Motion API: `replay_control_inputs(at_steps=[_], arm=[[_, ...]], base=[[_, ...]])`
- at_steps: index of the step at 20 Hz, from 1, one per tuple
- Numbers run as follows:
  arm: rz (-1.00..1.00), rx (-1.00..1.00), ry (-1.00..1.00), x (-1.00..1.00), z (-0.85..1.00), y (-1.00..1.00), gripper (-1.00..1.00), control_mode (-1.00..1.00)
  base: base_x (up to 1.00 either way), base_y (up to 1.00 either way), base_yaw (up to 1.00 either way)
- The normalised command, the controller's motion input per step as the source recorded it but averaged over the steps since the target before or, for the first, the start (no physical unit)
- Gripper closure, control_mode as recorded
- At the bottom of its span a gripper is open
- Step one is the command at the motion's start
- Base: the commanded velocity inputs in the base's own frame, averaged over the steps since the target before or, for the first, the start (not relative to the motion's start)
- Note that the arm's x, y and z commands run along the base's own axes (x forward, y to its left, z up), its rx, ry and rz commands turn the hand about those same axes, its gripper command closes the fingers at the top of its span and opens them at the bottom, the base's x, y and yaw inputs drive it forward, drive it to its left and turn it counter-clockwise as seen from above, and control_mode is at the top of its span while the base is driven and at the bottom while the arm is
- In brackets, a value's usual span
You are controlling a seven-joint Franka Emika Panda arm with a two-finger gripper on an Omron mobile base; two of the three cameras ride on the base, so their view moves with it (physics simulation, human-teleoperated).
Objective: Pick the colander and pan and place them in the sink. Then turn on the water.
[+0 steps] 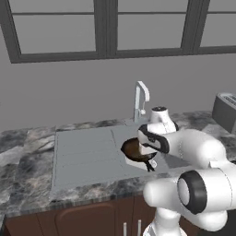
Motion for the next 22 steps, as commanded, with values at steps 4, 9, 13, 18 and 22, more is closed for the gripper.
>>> replay_control_inputs(at_steps=[4,9,13,18,22], arm=[[0.0,0.01,-0.08,-0.56,0.62,-0.16,-1.0,-1.0],[0.0,0.02,-0.08,-0.57,0.48,-0.16,-1.0,-1.0],[0.0,0.05,-0.11,-0.5,0.38,-0.27,-1.0,-1.0],[0.0,0.04,-0.06,-0.31,0.48,-0.09,-1.0,-1.0],[-0.01,0.0,-0.03,-0.14,0.51,0.0,-1.0,-1.0]], base=[[0.0,0.0,0.0],[0.0,0.0,0.0],[0.0,0.0,0.0],[0.0,0.0,0.0],[0.0,0.0,0.0]])
